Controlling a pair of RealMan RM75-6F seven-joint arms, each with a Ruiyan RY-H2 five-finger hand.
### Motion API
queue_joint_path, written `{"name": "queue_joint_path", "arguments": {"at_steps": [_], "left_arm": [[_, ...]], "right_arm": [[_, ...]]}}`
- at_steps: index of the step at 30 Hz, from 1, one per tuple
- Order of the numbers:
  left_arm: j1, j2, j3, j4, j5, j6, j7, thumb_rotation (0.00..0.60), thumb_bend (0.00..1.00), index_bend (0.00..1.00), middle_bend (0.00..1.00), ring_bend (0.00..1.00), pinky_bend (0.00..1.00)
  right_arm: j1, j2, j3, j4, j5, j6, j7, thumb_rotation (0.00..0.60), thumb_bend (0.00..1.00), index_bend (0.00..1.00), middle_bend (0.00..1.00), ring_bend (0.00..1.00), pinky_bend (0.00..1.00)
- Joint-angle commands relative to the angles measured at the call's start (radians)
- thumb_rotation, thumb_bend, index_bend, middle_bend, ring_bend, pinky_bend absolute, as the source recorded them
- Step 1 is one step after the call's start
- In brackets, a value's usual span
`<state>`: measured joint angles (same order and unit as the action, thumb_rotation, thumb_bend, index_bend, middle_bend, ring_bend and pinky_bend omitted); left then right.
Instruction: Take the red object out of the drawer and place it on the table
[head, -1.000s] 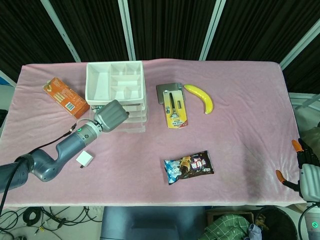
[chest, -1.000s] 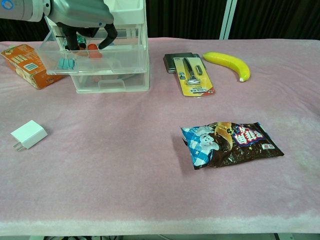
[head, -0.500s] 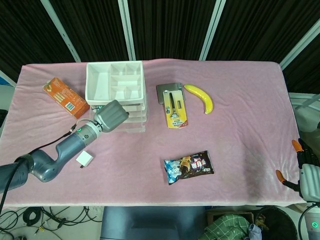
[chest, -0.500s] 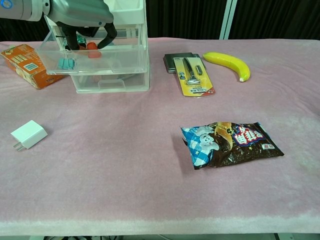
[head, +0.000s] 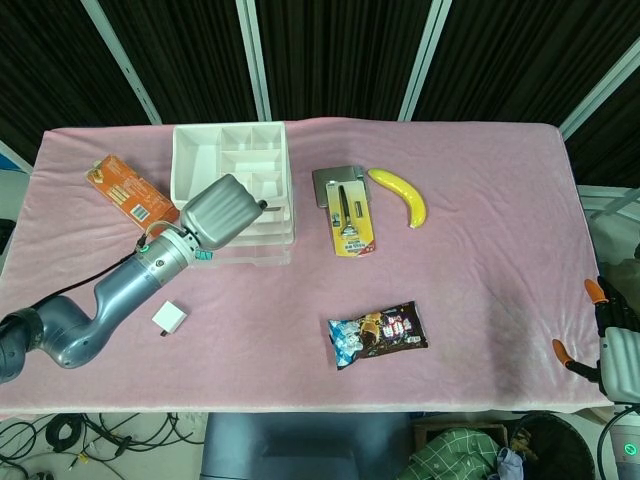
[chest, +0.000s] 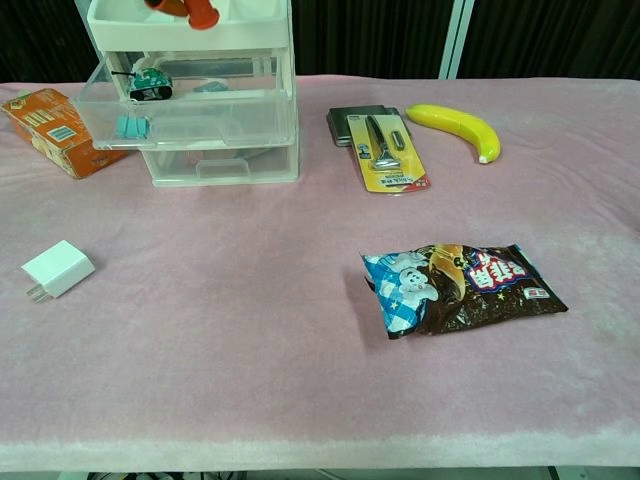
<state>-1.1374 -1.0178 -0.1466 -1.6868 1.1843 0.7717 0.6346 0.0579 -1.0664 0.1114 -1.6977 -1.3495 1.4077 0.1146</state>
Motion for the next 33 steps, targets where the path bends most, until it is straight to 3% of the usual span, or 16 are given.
{"name": "queue_joint_path", "arguments": {"at_steps": [1,5,8,14,20,29,33], "left_arm": [[0.018,0.048,-0.018,-0.061,0.011,0.033,-0.021,0.6,0.35,0.57,1.0,1.0,1.0],[0.077,0.136,-0.005,-0.182,0.075,0.091,-0.051,0.6,0.35,0.57,1.0,1.0,1.0],[0.173,0.212,0.058,-0.282,0.185,0.154,-0.081,0.6,0.35,0.57,1.0,1.0,1.0],[0.288,0.238,0.142,-0.294,0.344,0.213,-0.154,0.6,0.35,0.57,1.0,1.0,1.0],[0.349,0.171,0.201,-0.233,0.433,0.207,-0.158,0.6,0.35,0.57,1.0,1.0,1.0],[0.368,-0.014,0.23,-0.091,0.398,0.093,-0.061,0.6,0.35,0.56,1.0,1.0,1.0],[0.378,-0.055,0.229,-0.056,0.367,0.074,-0.03,0.6,0.35,0.56,1.0,1.0,1.0]], "right_arm": [[0.0,0.0,0.001,0.0,0.001,0.001,0.001,0.6,0.2,0.0,0.0,0.0,0.12],[-0.001,0.001,0.003,-0.003,0.005,0.0,0.006,0.6,0.2,0.0,0.0,0.0,0.12],[-0.002,0.001,0.001,-0.003,-0.002,0.006,0.0,0.6,0.2,0.0,0.0,0.0,0.12],[-0.004,0.002,0.004,-0.002,0.003,0.01,0.002,0.6,0.2,0.0,0.0,0.0,0.12],[-0.004,0.002,0.004,-0.002,0.002,0.009,0.001,0.6,0.2,0.0,0.0,0.0,0.12],[-0.005,0.005,0.009,-0.002,0.01,0.009,0.01,0.6,0.2,0.0,0.0,0.0,0.12],[-0.005,0.006,0.009,-0.003,0.012,0.007,0.013,0.6,0.2,0.0,0.0,0.0,0.12]]}}
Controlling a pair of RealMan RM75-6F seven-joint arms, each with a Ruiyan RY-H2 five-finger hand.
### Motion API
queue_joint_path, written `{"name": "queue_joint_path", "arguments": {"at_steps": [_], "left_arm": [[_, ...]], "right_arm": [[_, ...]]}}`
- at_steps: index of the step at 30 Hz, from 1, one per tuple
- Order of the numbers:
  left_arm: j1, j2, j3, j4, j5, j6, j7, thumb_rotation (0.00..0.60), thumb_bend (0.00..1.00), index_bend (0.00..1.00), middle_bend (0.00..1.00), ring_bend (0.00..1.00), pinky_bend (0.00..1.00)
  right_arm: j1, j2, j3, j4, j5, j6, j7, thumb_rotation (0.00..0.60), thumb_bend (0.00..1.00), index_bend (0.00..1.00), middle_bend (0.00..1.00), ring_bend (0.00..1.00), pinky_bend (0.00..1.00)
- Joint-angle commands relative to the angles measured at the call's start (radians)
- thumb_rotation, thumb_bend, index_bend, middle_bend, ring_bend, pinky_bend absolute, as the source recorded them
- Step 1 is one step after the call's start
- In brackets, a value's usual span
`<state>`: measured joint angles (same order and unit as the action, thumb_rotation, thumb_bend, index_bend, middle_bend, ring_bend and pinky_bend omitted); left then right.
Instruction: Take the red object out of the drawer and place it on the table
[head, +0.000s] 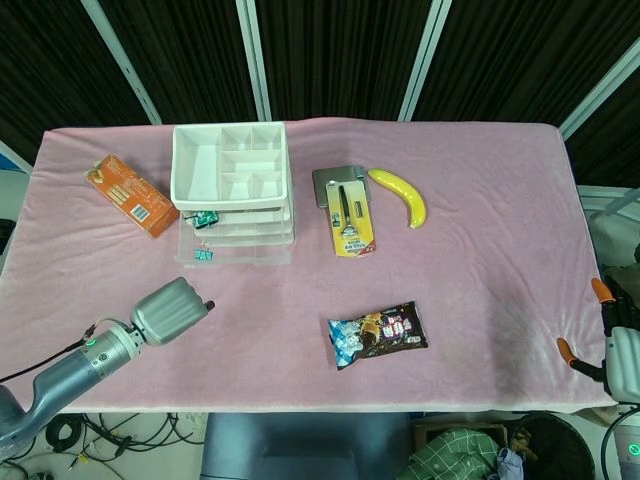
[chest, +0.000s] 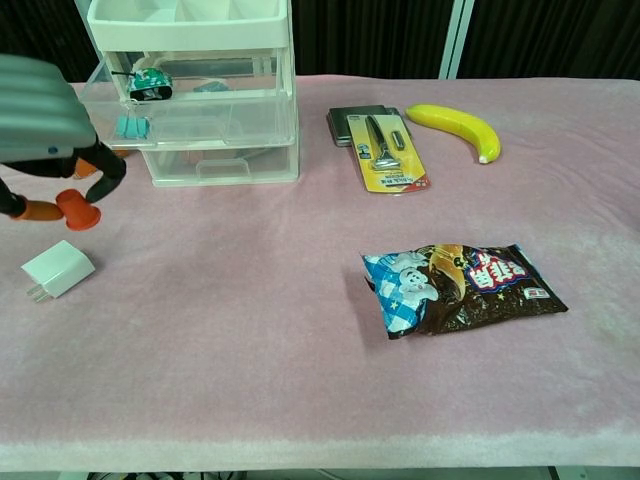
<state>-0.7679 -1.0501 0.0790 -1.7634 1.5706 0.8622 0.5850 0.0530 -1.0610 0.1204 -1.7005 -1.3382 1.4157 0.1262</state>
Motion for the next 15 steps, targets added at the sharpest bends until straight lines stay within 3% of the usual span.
{"name": "queue_joint_path", "arguments": {"at_steps": [1,15], "left_arm": [[0.01,-0.035,0.003,0.032,-0.029,-0.021,0.028,0.6,0.35,0.56,1.0,1.0,1.0],[0.02,-0.188,-0.005,0.141,-0.094,-0.054,0.125,0.6,0.31,0.56,1.0,1.0,1.0]], "right_arm": [[0.0,0.0,0.0,-0.001,0.001,-0.001,0.001,0.6,0.2,0.0,0.0,0.0,0.12],[-0.001,0.0,-0.001,-0.003,-0.001,0.0,0.002,0.6,0.2,0.0,0.0,0.0,0.12]]}}
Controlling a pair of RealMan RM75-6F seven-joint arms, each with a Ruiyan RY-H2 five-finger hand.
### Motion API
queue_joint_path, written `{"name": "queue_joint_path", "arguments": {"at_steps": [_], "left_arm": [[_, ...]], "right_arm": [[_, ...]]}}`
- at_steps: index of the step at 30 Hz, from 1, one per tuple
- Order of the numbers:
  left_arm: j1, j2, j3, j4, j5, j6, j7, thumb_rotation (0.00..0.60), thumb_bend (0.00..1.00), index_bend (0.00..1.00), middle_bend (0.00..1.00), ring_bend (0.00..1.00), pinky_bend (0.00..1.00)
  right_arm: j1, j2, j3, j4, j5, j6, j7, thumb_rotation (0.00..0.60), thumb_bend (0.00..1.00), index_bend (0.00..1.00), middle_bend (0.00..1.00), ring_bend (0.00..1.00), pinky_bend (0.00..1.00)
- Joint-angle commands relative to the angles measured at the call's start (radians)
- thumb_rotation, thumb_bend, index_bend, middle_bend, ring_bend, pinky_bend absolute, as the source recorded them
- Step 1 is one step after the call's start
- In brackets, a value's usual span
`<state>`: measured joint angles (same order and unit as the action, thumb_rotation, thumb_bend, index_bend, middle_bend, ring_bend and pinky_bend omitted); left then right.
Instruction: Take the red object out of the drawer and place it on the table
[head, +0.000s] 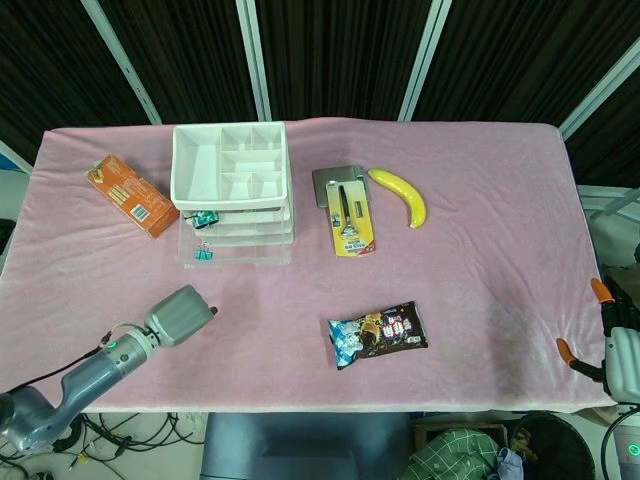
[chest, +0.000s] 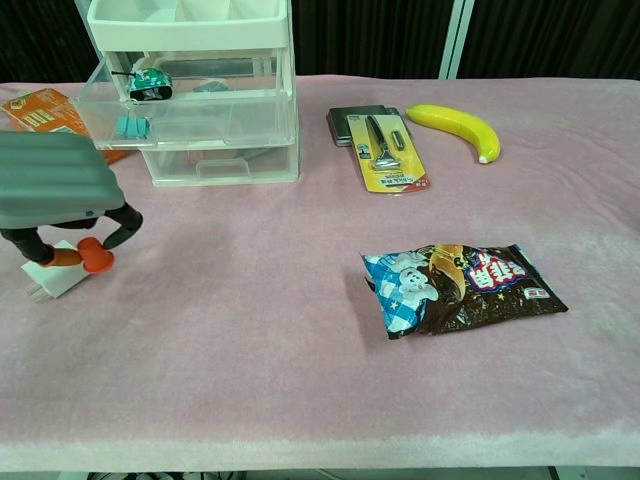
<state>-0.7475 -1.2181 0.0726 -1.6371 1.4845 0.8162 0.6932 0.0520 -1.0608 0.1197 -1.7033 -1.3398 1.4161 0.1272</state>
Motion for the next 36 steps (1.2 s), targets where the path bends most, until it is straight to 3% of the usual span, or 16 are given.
{"name": "queue_joint_path", "arguments": {"at_steps": [1,18,23,25,27,29,31,33,36], "left_arm": [[0.0,-0.029,0.003,0.02,-0.01,-0.012,0.027,0.6,0.31,0.56,1.0,1.0,1.0],[0.014,-0.085,0.003,0.04,-0.061,0.0,0.076,0.6,0.18,0.5,1.0,1.0,1.0],[0.036,-0.05,-0.021,-0.007,-0.057,0.072,0.028,0.6,0.14,0.4,1.0,1.0,1.0],[0.068,-0.018,-0.034,-0.036,-0.023,0.164,0.006,0.6,0.12,0.33,1.0,0.99,1.0],[0.099,0.0,-0.029,-0.049,0.015,0.236,-0.01,0.6,0.11,0.27,0.93,0.93,0.96],[0.14,0.016,-0.02,-0.066,0.045,0.31,-0.034,0.6,0.1,0.21,0.77,0.79,0.85],[0.177,0.03,-0.008,-0.081,0.07,0.369,-0.061,0.6,0.1,0.14,0.52,0.6,0.65],[0.235,0.055,0.014,-0.101,0.103,0.457,-0.103,0.6,0.09,0.08,0.33,0.46,0.52],[0.303,0.08,0.04,-0.111,0.146,0.556,-0.165,0.6,0.09,0.02,0.13,0.26,0.35]], "right_arm": [[0.0,0.0,0.0,0.0,0.0,0.0,0.0,0.6,0.2,0.0,0.0,0.0,0.12],[-0.001,0.003,0.0,-0.002,0.0,-0.001,0.001,0.6,0.2,0.0,0.0,0.0,0.12],[-0.001,0.004,0.0,-0.001,0.001,-0.002,0.002,0.6,0.2,0.0,0.0,0.0,0.12],[0.0,0.004,-0.001,-0.001,0.0,-0.004,0.001,0.6,0.2,0.0,0.0,0.0,0.12],[0.0,0.004,-0.002,-0.001,-0.001,-0.004,0.0,0.6,0.2,0.0,0.0,0.0,0.12],[0.0,0.004,-0.002,0.0,-0.001,-0.004,-0.001,0.6,0.2,0.0,0.0,0.0,0.12],[0.0,0.003,-0.003,0.0,-0.003,-0.004,-0.004,0.6,0.2,0.0,0.0,0.0,0.12],[0.0,0.002,-0.005,0.002,-0.005,-0.004,-0.009,0.6,0.2,0.0,0.0,0.0,0.12],[0.0,0.001,-0.007,0.003,-0.01,0.0,-0.017,0.6,0.2,0.0,0.0,0.0,0.12]]}}
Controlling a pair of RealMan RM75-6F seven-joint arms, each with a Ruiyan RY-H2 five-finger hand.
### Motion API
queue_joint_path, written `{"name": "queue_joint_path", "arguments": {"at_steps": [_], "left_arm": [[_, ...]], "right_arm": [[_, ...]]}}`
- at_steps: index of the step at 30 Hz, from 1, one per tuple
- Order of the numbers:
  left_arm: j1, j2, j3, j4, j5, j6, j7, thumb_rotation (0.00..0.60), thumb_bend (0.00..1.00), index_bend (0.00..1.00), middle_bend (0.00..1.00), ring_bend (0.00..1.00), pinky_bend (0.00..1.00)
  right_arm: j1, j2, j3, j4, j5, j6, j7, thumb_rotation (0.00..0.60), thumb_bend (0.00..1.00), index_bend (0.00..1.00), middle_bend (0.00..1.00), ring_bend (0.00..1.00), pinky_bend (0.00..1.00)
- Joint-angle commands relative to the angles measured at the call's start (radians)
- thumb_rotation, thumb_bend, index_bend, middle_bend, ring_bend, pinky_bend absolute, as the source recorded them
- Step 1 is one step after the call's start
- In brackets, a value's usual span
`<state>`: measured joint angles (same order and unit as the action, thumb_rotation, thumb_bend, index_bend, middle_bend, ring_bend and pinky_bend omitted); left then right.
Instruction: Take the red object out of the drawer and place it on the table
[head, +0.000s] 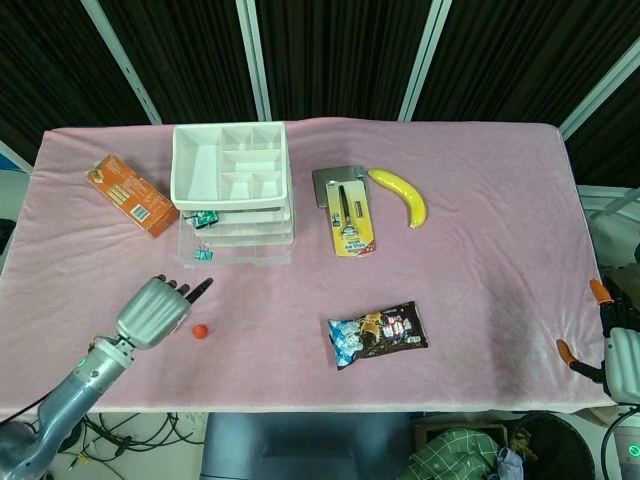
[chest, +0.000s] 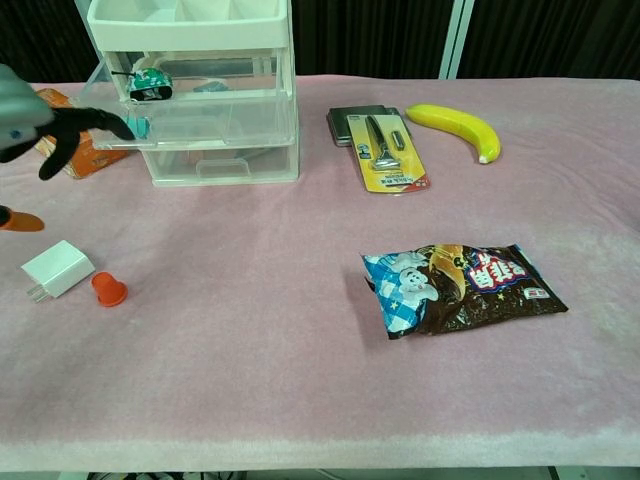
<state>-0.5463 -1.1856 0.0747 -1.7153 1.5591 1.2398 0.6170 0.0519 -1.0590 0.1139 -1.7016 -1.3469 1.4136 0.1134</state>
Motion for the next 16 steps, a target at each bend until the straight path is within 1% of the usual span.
{"name": "queue_joint_path", "arguments": {"at_steps": [1,3,4,7,10,12,13,14,16], "left_arm": [[0.115,0.052,0.042,-0.032,0.076,0.152,-0.103,0.6,0.09,0.01,0.07,0.2,0.29],[0.149,0.063,0.048,-0.029,0.084,0.197,-0.139,0.6,0.08,0.0,0.02,0.11,0.2],[0.169,0.068,0.05,-0.025,0.084,0.223,-0.16,0.6,0.07,0.0,0.0,0.08,0.16],[0.216,0.075,0.05,-0.013,0.072,0.281,-0.214,0.6,0.07,0.0,0.0,0.01,0.11],[0.275,0.076,0.042,0.009,0.039,0.346,-0.287,0.6,0.06,0.0,0.0,0.0,0.09],[0.321,0.07,0.032,0.054,0.019,0.402,-0.337,0.6,0.06,0.0,0.0,0.0,0.08],[0.35,0.063,0.024,0.087,-0.008,0.431,-0.373,0.6,0.06,0.0,0.0,0.0,0.07],[0.359,0.059,0.021,0.104,-0.016,0.434,-0.395,0.6,0.06,0.0,0.0,0.0,0.07],[0.371,0.052,0.013,0.123,-0.055,0.406,-0.451,0.6,0.05,0.0,0.0,0.0,0.06]], "right_arm": [[0.0,-0.001,-0.002,0.002,-0.004,0.003,-0.005,0.6,0.2,0.0,0.0,0.0,0.12],[-0.001,-0.002,-0.003,0.003,-0.008,0.006,-0.01,0.6,0.2,0.0,0.0,0.0,0.12],[-0.001,-0.003,-0.004,0.004,-0.01,0.007,-0.013,0.6,0.2,0.0,0.0,0.0,0.12],[-0.001,-0.005,-0.005,0.008,-0.015,0.011,-0.021,0.6,0.2,0.0,0.0,0.0,0.12],[-0.001,-0.008,-0.007,0.011,-0.021,0.015,-0.031,0.6,0.2,0.0,0.0,0.0,0.12],[-0.002,-0.01,-0.009,0.013,-0.025,0.019,-0.04,0.6,0.2,0.0,0.0,0.0,0.12],[-0.002,-0.011,-0.01,0.015,-0.028,0.021,-0.044,0.6,0.2,0.0,0.0,0.0,0.12],[-0.002,-0.012,-0.01,0.015,-0.029,0.023,-0.046,0.6,0.2,0.0,0.0,0.0,0.12],[-0.003,-0.013,-0.012,0.015,-0.035,0.026,-0.052,0.6,0.2,0.0,0.0,0.0,0.12]]}}
